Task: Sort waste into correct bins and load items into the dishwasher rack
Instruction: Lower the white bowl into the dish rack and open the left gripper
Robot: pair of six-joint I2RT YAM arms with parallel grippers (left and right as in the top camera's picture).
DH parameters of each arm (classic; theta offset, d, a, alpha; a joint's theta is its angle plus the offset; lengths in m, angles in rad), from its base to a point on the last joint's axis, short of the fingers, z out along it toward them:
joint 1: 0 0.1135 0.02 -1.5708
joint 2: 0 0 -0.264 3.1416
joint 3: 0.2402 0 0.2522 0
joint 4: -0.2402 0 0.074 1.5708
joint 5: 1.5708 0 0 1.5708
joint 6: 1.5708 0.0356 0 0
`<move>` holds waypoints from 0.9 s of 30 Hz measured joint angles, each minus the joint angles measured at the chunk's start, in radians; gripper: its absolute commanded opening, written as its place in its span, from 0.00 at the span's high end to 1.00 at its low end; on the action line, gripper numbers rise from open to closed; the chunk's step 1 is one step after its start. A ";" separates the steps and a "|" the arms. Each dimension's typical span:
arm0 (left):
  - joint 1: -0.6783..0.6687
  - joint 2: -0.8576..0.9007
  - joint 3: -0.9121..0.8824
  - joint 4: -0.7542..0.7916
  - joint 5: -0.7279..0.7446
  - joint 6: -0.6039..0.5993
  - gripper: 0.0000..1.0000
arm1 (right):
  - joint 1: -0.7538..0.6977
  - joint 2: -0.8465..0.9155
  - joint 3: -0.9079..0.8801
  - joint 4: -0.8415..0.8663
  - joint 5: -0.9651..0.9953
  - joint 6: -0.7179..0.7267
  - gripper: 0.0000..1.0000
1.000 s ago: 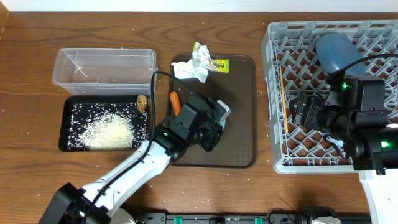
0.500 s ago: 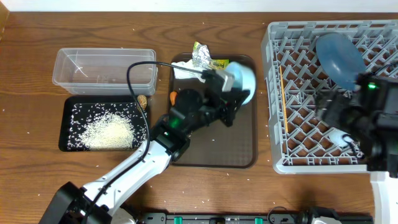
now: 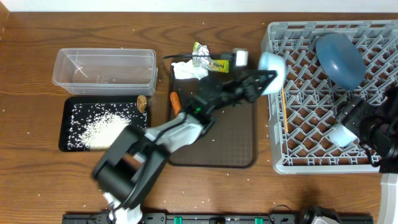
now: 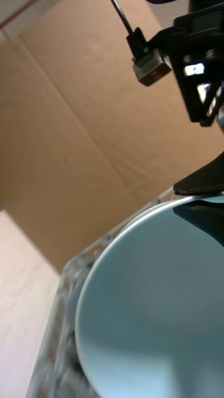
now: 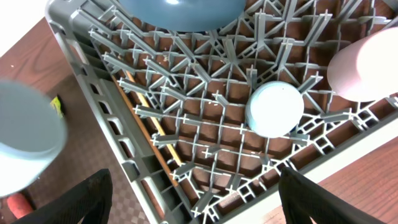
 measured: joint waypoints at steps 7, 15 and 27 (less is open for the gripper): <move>-0.058 0.139 0.168 0.016 0.039 -0.093 0.94 | 0.000 0.000 0.001 -0.018 0.000 -0.001 0.22; -0.049 0.201 0.177 0.015 0.043 -0.141 0.93 | 0.000 0.000 0.001 -0.023 0.000 -0.005 0.21; -0.042 0.207 0.177 0.011 0.069 -0.161 0.92 | 0.000 0.000 0.001 -0.033 0.000 -0.005 0.22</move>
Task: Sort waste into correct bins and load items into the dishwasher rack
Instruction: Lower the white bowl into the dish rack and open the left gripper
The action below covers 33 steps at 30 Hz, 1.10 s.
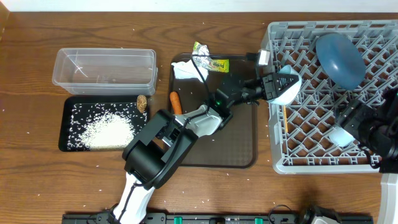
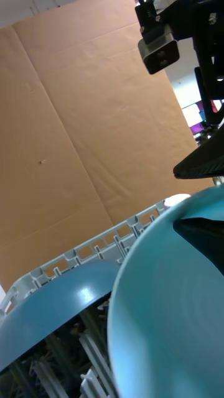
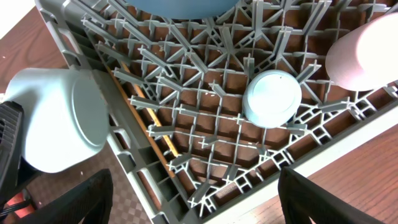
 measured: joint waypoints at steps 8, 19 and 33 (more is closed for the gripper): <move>0.012 0.000 0.000 0.067 -0.001 0.001 0.94 | 0.000 0.000 0.000 -0.004 0.000 0.000 0.22; -0.008 0.000 0.000 0.079 -0.073 -0.040 0.94 | 0.000 0.000 0.000 -0.007 0.000 -0.005 0.22; -0.024 0.100 0.000 0.139 -0.246 -0.248 0.76 | 0.000 0.000 0.000 -0.016 0.000 -0.011 0.22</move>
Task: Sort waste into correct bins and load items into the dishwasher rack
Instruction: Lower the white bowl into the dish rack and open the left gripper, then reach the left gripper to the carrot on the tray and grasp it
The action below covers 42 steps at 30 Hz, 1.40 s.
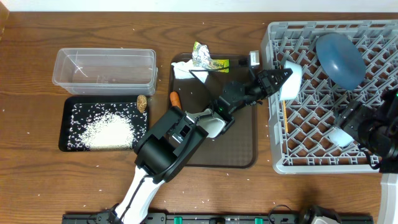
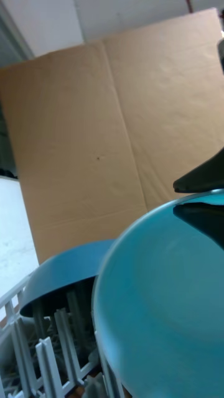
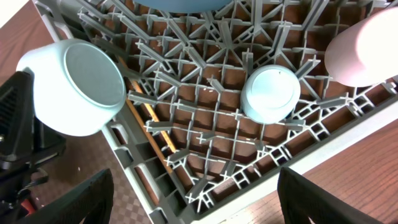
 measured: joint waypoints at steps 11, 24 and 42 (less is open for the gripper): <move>0.040 0.000 0.001 -0.058 0.043 -0.023 0.02 | 0.000 0.000 0.000 0.000 0.000 -0.004 0.22; 0.189 -0.125 0.003 -0.629 0.181 0.171 0.02 | 0.000 0.000 0.002 0.006 0.000 -0.005 0.21; 0.268 -0.662 0.013 -1.989 -0.343 1.025 0.11 | 0.000 0.001 0.003 -0.019 0.000 -0.012 0.18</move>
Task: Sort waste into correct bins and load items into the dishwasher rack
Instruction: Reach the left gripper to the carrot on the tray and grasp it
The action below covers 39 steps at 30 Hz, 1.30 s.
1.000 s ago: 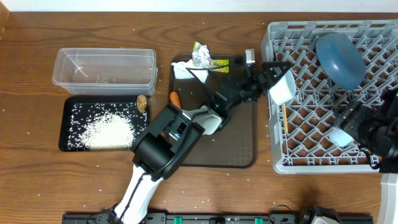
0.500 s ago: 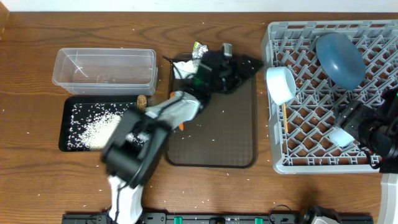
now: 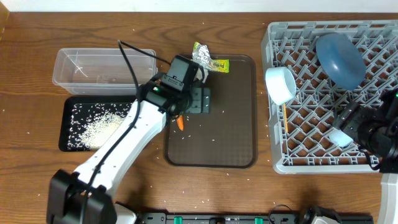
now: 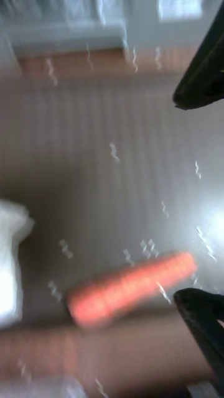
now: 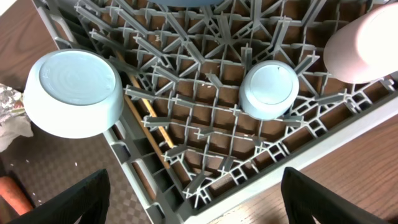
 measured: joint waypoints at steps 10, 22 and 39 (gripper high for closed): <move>0.000 0.167 -0.031 0.056 -0.221 -0.058 0.23 | 0.000 0.000 0.000 -0.007 0.000 0.000 0.18; 0.001 0.313 -0.035 0.127 -0.261 -0.080 0.45 | 0.000 0.000 0.000 -0.009 0.000 0.000 0.18; 0.006 0.365 -0.035 0.186 -0.200 -0.076 0.73 | 0.000 0.000 0.000 -0.009 0.000 0.000 0.18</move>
